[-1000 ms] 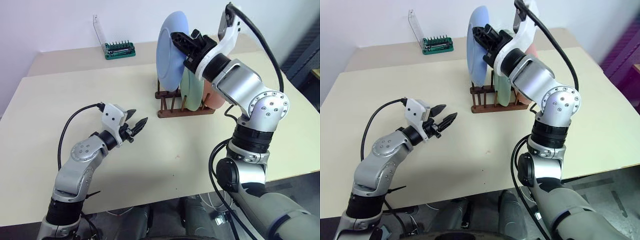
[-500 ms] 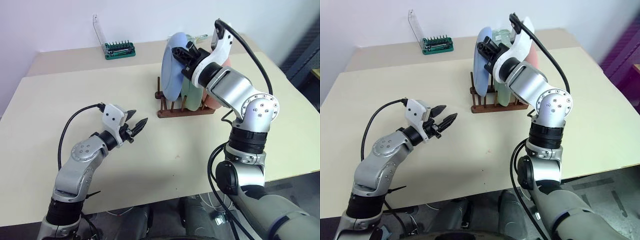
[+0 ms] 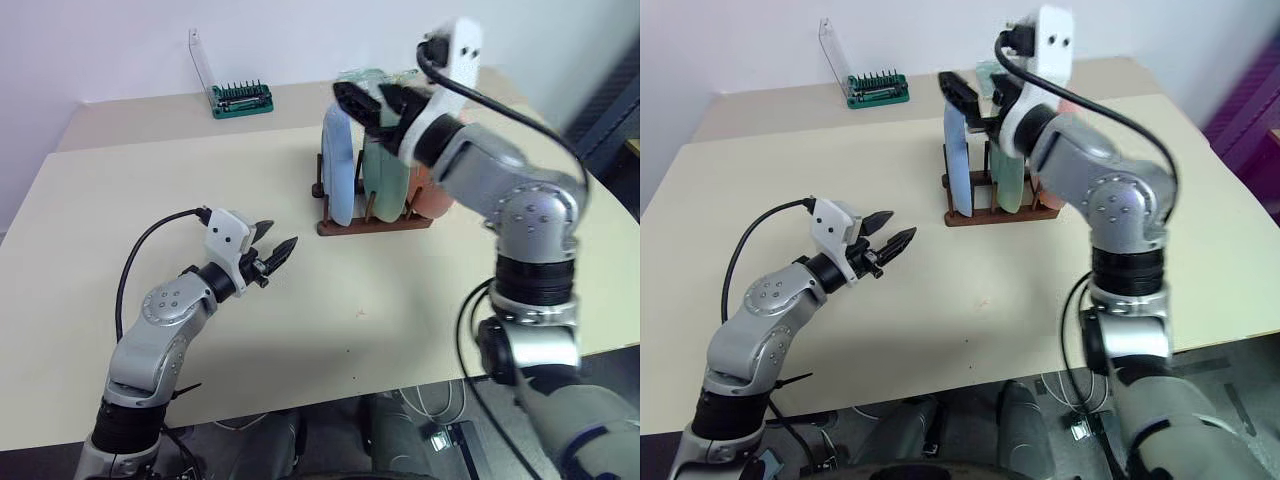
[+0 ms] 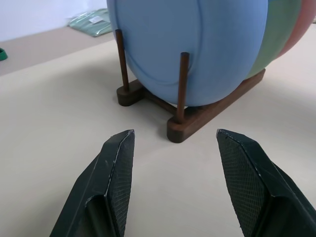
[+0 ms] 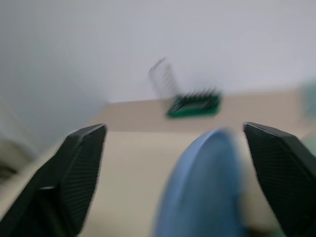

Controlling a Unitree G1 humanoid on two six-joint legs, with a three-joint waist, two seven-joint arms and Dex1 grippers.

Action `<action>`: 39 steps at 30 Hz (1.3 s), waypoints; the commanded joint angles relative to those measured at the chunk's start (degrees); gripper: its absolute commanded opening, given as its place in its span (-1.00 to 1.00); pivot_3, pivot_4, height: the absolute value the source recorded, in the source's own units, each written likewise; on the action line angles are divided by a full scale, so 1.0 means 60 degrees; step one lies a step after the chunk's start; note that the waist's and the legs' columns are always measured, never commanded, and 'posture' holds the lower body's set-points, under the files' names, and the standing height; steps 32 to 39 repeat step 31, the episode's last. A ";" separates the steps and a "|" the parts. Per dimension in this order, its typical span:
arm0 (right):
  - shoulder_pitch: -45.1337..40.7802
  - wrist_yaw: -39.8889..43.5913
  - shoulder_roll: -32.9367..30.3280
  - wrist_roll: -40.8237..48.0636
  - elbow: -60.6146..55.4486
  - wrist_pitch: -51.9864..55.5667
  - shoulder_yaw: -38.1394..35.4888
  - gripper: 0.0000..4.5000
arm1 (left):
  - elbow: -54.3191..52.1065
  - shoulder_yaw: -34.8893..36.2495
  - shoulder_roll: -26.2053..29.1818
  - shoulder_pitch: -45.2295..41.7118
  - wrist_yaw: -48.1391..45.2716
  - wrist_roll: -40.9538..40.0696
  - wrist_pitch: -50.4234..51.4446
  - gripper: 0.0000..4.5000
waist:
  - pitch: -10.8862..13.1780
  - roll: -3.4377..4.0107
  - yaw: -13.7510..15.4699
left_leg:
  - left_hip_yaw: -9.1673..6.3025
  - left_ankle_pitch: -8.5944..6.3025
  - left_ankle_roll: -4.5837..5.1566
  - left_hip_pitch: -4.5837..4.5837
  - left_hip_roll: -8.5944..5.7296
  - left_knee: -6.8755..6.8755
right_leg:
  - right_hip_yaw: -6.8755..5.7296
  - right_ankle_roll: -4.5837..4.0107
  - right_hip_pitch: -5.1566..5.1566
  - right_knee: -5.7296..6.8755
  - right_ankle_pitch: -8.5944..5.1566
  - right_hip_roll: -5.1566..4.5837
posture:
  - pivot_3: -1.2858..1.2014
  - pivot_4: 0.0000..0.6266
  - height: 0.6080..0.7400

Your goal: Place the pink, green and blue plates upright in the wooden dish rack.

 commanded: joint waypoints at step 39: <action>0.8061 0.7273 -0.3576 -0.3904 0.1733 -0.4595 -0.3324 0.98 | 0.1480 0.0164 0.0670 0.1000 -0.0579 0.1223 -0.1650 0.20 | -0.0003 0.0001 0.0242 | 0.0058 -0.0032 0.0048 0.0173 0.0013 0.0002 | 0.0018 0.0016 0.0189 -0.0046 0.0001 -0.0013 | 0.03 -0.52 0.93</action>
